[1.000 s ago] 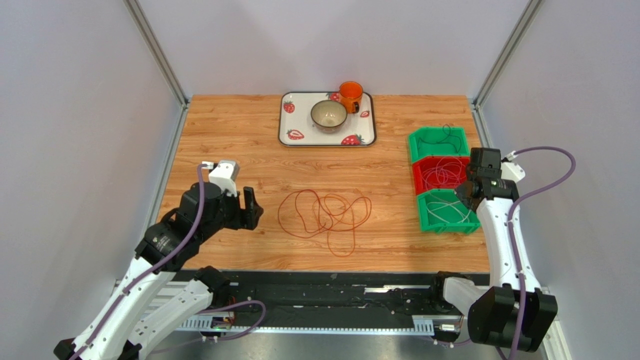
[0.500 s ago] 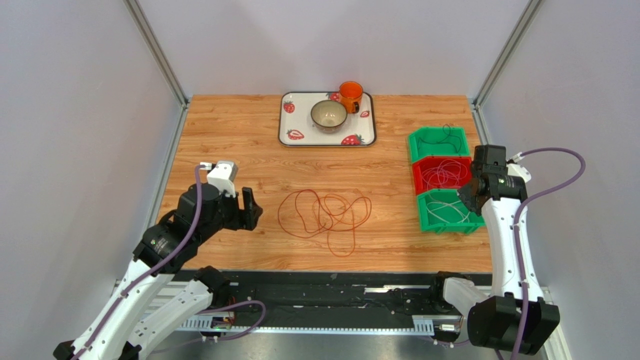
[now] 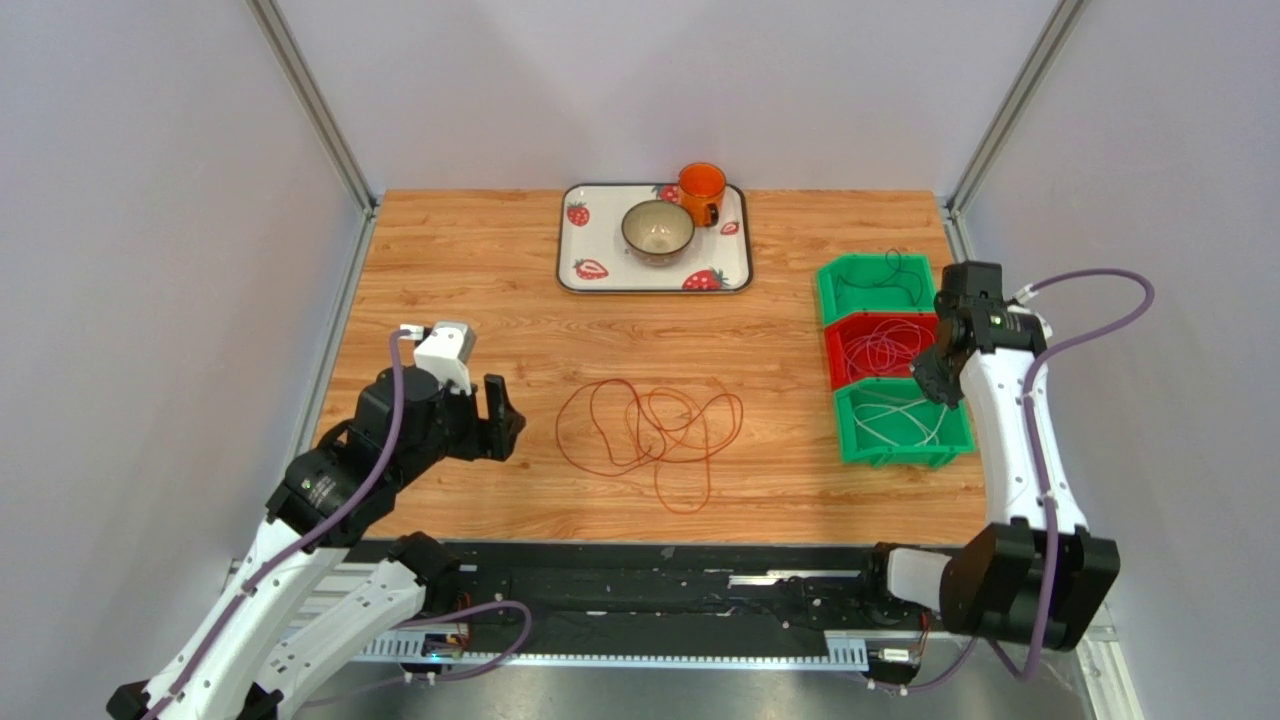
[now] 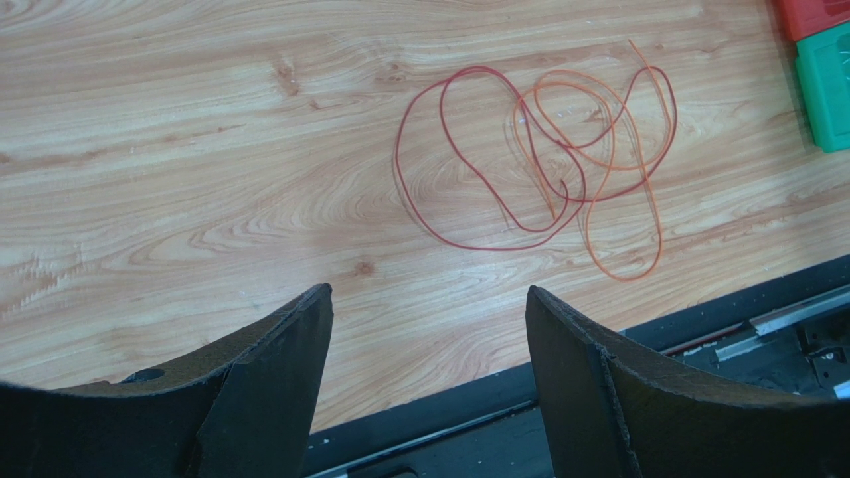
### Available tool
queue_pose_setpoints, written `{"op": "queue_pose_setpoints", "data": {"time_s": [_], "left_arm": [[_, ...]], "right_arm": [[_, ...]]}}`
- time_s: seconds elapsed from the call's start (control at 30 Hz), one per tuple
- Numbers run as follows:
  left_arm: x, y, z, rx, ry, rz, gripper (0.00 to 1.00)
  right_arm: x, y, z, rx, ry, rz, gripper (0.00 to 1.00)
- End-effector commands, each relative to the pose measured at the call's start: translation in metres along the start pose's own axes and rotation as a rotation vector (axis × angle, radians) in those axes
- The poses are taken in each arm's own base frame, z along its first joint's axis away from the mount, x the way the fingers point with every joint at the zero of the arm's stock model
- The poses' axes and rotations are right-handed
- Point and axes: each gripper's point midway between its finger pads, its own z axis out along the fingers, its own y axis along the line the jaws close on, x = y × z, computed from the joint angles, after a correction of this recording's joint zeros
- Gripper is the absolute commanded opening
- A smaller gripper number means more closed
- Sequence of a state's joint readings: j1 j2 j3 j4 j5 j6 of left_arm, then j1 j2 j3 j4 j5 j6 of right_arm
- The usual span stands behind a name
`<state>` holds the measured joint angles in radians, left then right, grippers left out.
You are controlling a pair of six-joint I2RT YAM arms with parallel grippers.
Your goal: Untangle the cables
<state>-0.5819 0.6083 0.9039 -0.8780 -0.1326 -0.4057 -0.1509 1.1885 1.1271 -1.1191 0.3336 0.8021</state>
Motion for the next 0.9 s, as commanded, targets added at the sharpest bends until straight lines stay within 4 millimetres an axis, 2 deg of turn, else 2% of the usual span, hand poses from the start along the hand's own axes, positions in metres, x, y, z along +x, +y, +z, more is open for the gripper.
{"op": "queue_pose_setpoints", "data": {"time_s": [0.0,0.1,0.37,0.47,0.53,0.6,0.63,0.7,0.87], "left_arm": [[-0.011,-0.003,-0.003,0.015,-0.044,0.006,0.79],[-0.011,-0.003,-0.003,0.013,-0.043,0.005,0.79],[-0.011,-0.002,-0.002,0.005,-0.036,0.007,0.79],[-0.01,-0.002,0.0,0.001,-0.03,0.009,0.79],[-0.01,-0.002,0.001,0.002,-0.026,0.009,0.79],[-0.01,-0.002,0.002,0.002,-0.023,0.008,0.79],[-0.009,-0.002,0.002,0.0,-0.02,0.008,0.79],[-0.01,-0.002,0.002,0.001,-0.02,0.009,0.79],[-0.009,-0.002,0.002,-0.002,-0.018,0.007,0.79]], "right_arm": [[-0.039,0.029,-0.002,-0.032,-0.083,0.001,0.0],[-0.051,0.039,0.01,-0.016,-0.085,-0.014,0.0],[-0.063,0.06,0.055,0.034,-0.069,-0.062,0.0],[-0.075,0.062,0.07,0.069,-0.101,-0.083,0.0],[-0.08,0.056,0.08,0.118,-0.118,-0.093,0.0],[-0.081,0.055,0.086,0.122,-0.123,-0.087,0.0],[-0.074,0.052,0.092,0.13,-0.112,-0.085,0.0],[-0.074,0.063,0.101,0.078,-0.126,-0.074,0.0],[-0.063,0.068,0.125,0.077,-0.099,-0.1,0.0]]}}
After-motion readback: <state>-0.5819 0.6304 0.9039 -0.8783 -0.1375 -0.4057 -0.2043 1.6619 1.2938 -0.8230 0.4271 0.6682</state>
